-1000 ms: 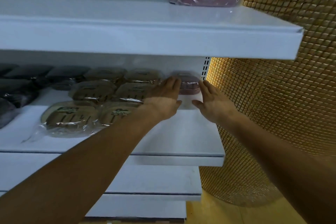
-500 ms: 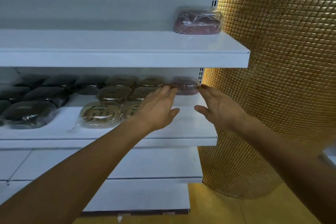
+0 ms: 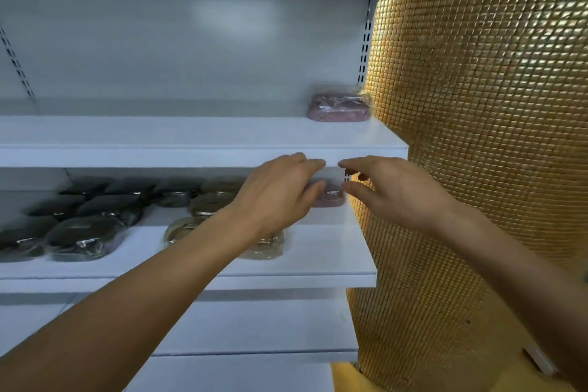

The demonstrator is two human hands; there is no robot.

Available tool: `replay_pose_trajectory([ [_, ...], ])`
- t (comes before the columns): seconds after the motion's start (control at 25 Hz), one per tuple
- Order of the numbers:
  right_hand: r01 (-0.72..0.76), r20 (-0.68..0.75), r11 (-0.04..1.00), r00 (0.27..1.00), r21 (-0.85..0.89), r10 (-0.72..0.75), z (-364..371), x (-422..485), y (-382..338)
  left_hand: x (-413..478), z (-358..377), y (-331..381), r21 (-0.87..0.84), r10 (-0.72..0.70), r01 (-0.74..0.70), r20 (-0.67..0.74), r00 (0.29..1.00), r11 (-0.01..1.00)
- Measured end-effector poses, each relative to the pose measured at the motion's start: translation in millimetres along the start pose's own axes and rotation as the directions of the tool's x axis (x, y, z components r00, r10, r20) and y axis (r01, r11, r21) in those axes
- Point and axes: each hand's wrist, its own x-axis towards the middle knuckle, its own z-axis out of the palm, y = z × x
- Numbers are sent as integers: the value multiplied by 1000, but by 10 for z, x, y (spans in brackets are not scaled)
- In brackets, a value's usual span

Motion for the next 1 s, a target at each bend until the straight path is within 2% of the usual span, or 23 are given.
replay_pose_trajectory([
  [0.2, -6, -134, 1000, 991, 22, 9, -365, 224, 71, 314, -225, 34, 23, 11, -8, -121, 993, 1000],
  [0.36, -38, -147, 999, 989, -21, 34, -378, 455, 274, 659, -207, -101, 54, -16, 24, -139, 990, 998],
  [0.68, -166, -82, 986, 983, 11, 166, -21, 1004, 577, 1294, 178, -320, 31, -189, 190, -38, 981, 981],
  [1.0, -242, -37, 970, 970, 17, 242, 106, 1425, 767, 1750, 367, -435, 35, -275, 275, 3, 961, 961],
])
